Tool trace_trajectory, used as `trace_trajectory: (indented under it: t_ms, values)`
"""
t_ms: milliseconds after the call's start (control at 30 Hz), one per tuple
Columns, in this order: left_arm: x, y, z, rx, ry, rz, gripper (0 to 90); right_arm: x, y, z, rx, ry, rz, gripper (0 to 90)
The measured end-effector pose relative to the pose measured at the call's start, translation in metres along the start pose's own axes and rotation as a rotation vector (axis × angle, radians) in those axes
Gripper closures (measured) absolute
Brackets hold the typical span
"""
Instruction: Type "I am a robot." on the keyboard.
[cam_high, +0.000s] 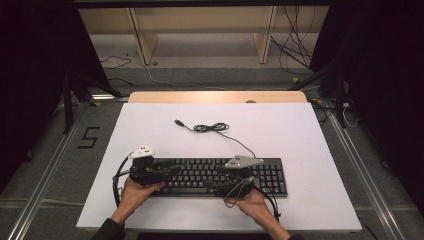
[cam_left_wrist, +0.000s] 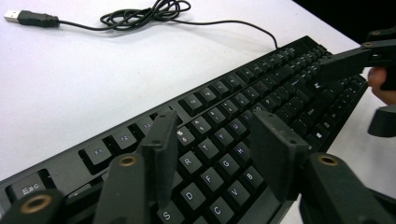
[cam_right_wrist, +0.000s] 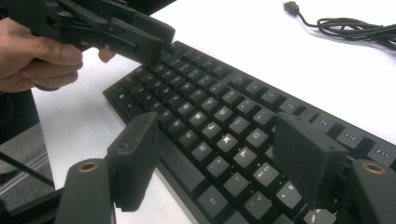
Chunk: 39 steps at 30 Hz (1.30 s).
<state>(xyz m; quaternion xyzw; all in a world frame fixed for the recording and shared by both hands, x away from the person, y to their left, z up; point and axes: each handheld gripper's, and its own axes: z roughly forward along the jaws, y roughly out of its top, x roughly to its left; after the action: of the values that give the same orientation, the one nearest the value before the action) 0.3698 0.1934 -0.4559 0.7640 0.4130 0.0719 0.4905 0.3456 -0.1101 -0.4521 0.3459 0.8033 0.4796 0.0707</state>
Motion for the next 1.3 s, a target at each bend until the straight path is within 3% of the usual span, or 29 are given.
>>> trace_trajectory:
  t_ms: [300,533,1033,1300]
  values:
    - [-0.003,-0.008,-0.010,-0.045,-0.025,-0.007,37.7,-0.001,0.000,0.002,0.006,-0.012,0.001,35.9]
    - [-0.005,-0.014,-0.019,-0.066,-0.034,0.003,34.1,-0.004,-0.001,0.003,0.029,-0.038,0.010,44.5]
    - [-0.009,-0.025,-0.033,-0.096,-0.033,0.013,31.5,-0.003,-0.006,0.011,0.102,-0.066,-0.033,82.2]
    - [-0.012,-0.028,-0.033,-0.085,-0.035,0.019,31.1,-0.002,-0.010,0.018,0.143,-0.069,-0.035,89.1]
